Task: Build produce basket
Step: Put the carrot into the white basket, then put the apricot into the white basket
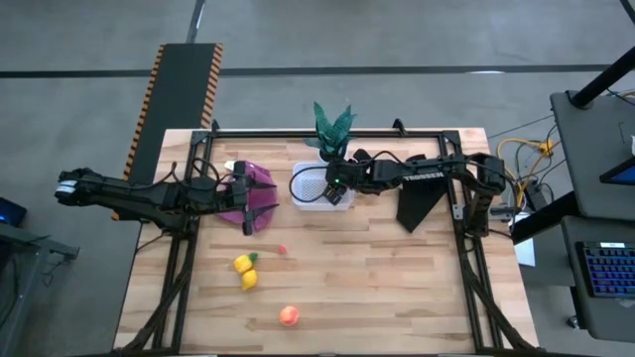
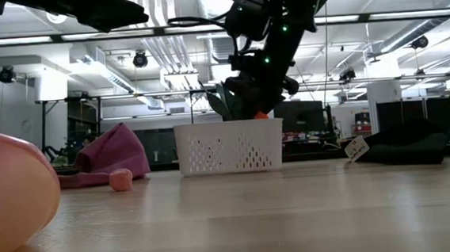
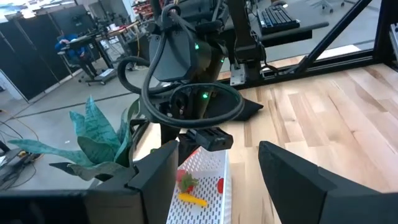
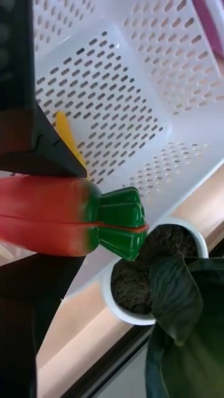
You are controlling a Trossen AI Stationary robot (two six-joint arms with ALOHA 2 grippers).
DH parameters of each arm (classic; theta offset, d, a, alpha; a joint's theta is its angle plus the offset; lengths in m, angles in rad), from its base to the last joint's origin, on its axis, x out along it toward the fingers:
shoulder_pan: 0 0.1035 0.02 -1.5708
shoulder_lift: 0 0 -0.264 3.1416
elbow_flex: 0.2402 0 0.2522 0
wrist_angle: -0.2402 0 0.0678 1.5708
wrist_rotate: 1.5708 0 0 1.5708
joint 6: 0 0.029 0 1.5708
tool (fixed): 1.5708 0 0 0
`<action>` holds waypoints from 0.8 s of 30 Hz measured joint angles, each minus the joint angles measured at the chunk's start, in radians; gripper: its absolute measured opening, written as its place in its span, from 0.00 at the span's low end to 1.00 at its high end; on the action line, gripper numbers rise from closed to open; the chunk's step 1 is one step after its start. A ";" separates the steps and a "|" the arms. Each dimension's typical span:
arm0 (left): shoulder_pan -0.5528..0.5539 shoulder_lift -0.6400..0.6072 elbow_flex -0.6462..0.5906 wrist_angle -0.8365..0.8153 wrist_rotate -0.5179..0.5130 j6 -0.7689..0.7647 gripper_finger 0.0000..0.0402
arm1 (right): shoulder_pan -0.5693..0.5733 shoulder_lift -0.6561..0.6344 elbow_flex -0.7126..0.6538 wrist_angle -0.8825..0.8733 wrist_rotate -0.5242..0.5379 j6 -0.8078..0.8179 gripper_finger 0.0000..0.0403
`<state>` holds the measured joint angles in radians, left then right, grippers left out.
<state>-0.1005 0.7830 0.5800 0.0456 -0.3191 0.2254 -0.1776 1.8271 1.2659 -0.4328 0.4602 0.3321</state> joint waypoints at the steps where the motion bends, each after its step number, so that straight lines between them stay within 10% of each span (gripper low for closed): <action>1: 0.000 0.000 0.000 0.000 0.000 0.000 0.52 | 0.000 0.000 -0.001 0.000 0.000 0.000 0.44; 12: 0.000 0.000 0.000 -0.003 0.000 -0.002 0.52 | 0.006 -0.001 0.011 0.029 -0.008 -0.006 0.62; 24: 0.000 -0.021 0.005 -0.001 0.001 -0.002 0.52 | 0.262 -0.190 -0.002 0.251 -0.401 -0.310 0.57</action>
<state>-0.1009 0.7618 0.5846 0.0444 -0.3183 0.2230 0.0849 1.6370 1.2639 -0.1817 0.0594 0.0219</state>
